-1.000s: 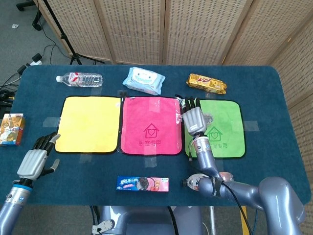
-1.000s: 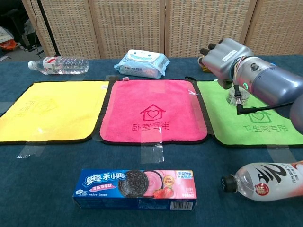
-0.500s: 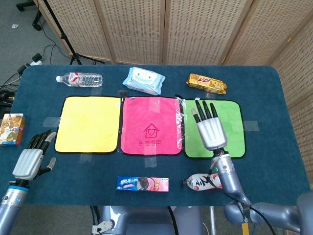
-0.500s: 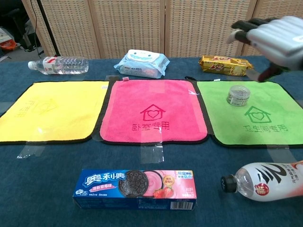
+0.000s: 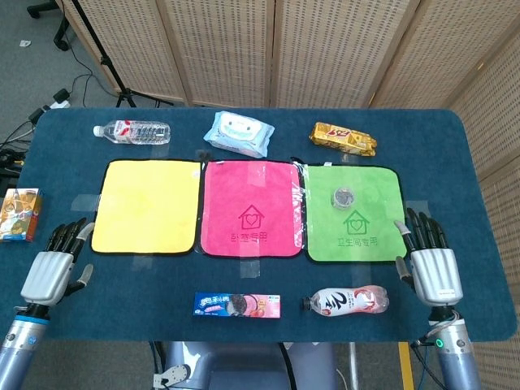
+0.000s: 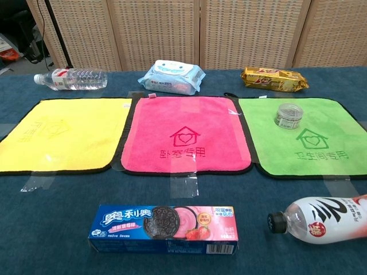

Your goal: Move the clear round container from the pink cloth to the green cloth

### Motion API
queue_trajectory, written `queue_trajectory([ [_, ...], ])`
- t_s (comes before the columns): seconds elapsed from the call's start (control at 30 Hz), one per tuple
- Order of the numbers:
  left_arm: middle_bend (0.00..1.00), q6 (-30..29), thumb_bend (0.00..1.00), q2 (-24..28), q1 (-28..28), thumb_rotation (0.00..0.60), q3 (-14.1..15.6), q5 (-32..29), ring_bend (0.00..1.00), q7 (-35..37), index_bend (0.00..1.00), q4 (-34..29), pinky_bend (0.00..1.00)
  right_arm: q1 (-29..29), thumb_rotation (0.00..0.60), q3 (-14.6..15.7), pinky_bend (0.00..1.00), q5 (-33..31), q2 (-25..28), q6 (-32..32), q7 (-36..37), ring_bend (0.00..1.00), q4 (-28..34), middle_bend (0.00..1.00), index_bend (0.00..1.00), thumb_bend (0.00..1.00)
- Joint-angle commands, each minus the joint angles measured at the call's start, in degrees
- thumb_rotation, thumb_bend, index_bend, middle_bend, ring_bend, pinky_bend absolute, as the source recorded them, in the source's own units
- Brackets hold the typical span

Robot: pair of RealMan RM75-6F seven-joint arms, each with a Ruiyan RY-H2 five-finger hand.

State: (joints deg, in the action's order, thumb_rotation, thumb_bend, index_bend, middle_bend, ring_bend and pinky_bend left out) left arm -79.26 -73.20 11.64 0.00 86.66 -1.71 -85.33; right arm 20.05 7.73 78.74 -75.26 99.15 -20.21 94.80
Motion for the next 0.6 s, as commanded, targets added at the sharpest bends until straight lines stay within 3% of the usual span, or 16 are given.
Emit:
queue_trajectory([
  [0.03, 0.0, -1.61, 0.45, 0.43, -0.67, 0.6, 0.23, 1.06, 0.0, -0.84, 0.0, -0.62, 0.05, -2.99, 0.6, 1.89, 0.1, 3.46, 1.63, 2.46, 4.0, 0.0, -0.86, 0.02, 0.16, 0.31],
  [0.13, 0.0, -3.45, 0.44, 0.86, -1.23, 0.6, 0.34, 2.35, 0.0, -1.37, 0.0, -1.27, 0.05, -4.1, 0.6, 2.47, 0.08, 6.16, 3.46, 3.14, 6.71, 0.0, -1.08, 0.01, 0.16, 0.16],
  [0.2, 0.0, -4.38, 0.44, 1.05, -1.54, 0.6, 0.47, 3.06, 0.0, -1.69, 0.0, -1.61, 0.05, -4.7, 0.6, 2.18, 0.05, 6.64, 4.21, 3.43, 7.77, 0.0, -0.7, 0.0, 0.14, 0.14],
  [0.4, 0.0, -7.04, 0.44, 1.64, -2.53, 0.6, 0.18, 4.04, 0.0, -3.63, 0.0, -2.3, 0.05, -6.21, 0.6, 1.76, 0.03, 8.04, 5.88, 3.18, 5.41, 0.0, -0.32, 0.0, 0.09, 0.34],
  [0.6, 0.0, -7.39, 0.45, 2.11, -2.9, 0.6, 0.21, 4.16, 0.0, -4.68, 0.0, -3.27, 0.05, -6.97, 0.6, 0.85, 0.02, 8.46, 6.23, 1.39, 4.94, 0.0, 0.74, 0.0, 0.08, 0.33],
])
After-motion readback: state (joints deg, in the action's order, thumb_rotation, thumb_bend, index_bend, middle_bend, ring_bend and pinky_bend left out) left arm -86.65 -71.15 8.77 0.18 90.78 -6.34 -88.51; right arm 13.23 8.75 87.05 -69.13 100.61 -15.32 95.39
